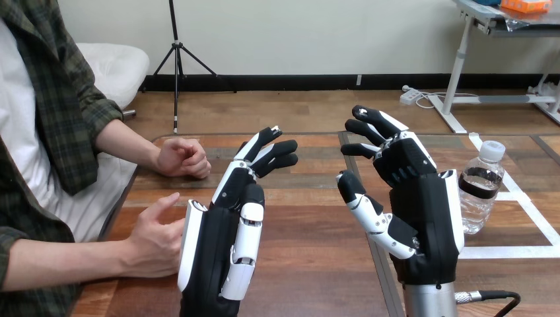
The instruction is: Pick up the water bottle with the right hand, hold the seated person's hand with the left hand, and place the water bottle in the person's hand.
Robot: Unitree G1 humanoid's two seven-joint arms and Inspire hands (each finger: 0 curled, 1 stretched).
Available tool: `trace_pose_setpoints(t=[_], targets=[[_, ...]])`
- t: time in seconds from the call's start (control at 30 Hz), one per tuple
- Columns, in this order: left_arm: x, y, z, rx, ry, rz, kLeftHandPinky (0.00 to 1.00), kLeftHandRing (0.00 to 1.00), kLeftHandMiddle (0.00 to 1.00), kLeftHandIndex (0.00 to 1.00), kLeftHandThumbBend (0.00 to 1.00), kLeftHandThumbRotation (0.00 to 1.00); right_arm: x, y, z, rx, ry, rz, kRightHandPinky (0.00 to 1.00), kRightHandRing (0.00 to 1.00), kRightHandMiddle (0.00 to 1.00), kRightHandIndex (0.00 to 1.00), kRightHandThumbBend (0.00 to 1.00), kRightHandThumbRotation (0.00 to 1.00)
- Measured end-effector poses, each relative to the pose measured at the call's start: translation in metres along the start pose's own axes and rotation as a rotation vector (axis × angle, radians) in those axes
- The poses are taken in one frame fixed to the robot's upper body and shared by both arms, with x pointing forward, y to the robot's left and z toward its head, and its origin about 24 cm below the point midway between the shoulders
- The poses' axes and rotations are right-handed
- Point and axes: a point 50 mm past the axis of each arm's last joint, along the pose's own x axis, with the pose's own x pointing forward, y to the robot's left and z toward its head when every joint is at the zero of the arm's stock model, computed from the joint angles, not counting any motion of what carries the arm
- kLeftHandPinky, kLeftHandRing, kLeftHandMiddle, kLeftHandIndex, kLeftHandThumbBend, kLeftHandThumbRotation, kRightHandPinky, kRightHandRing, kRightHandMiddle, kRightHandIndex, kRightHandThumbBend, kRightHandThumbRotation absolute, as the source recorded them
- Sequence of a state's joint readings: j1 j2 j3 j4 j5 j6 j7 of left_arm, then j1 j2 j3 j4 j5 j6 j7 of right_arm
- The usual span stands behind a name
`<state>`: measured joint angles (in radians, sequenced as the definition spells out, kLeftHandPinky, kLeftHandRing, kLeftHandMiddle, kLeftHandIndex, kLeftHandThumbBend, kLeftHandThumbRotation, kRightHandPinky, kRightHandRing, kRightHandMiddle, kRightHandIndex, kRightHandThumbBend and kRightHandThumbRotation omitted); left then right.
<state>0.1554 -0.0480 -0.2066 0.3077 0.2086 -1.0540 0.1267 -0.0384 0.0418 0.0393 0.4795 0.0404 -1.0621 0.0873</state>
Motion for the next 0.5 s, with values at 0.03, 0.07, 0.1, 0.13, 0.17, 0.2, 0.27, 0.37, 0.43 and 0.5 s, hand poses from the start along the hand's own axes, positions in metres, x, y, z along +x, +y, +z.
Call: trace_pose_setpoints(t=[0.03,0.07,0.1,0.13,0.17,0.2,0.27,0.37,0.43,0.5], targets=[[0.0,0.0001,0.0,0.0,0.0,0.0,1.0,0.76,0.79,0.86,0.0,1.0,0.0,0.0,0.0,0.0,0.0,0.0,0.66,0.79,0.83,0.77,0.56,0.2],[0.0,0.0001,0.0,0.0,0.0,0.0,1.0,0.76,0.79,0.86,0.0,1.0,0.0,0.0,0.0,0.001,0.0,0.0,0.66,0.79,0.83,0.77,0.56,0.2],[0.0,0.0002,0.0,0.001,0.0,0.0,1.0,0.76,0.79,0.86,0.0,1.0,0.0,0.0,-0.0001,0.001,0.001,0.0,0.66,0.79,0.83,0.77,0.56,0.2],[0.0,0.0002,0.0,0.001,0.0,0.001,1.0,0.76,0.79,0.86,0.0,1.0,0.0,0.0,-0.0002,0.001,0.002,0.001,0.66,0.8,0.83,0.77,0.56,0.2],[0.0,0.0003,0.0,0.001,0.0,0.001,1.0,0.75,0.79,0.85,0.0,1.0,0.0,0.0,-0.0002,0.001,0.002,0.002,0.66,0.8,0.83,0.77,0.57,0.19],[0.0,0.0004,-0.0001,0.002,0.0,0.001,1.0,0.75,0.79,0.85,0.0,1.0,0.0,0.0,-0.0003,0.001,0.003,0.003,0.66,0.8,0.83,0.77,0.57,0.19],[0.0,0.0005,-0.0001,0.002,0.0,0.001,1.0,0.75,0.79,0.85,0.0,1.0,0.0,0.0,-0.0004,0.001,0.004,0.004,0.67,0.8,0.83,0.77,0.58,0.19],[0.0,0.0007,-0.0001,0.003,0.0,0.002,1.0,0.75,0.79,0.85,0.0,1.0,0.0,-0.0002,-0.0004,0.0,0.004,0.006,0.67,0.79,0.83,0.77,0.59,0.18],[0.0,0.0008,-0.0001,0.003,0.001,0.002,1.0,0.76,0.79,0.85,0.0,1.0,-0.0001,-0.0004,-0.0003,-0.001,0.004,0.007,0.69,0.79,0.83,0.77,0.61,0.17],[0.0,0.0009,-0.0001,0.004,0.001,0.002,1.0,0.76,0.79,0.85,0.0,1.0,-0.0001,-0.0008,-0.0003,-0.002,0.004,0.007,0.69,0.79,0.83,0.77,0.62,0.16]])
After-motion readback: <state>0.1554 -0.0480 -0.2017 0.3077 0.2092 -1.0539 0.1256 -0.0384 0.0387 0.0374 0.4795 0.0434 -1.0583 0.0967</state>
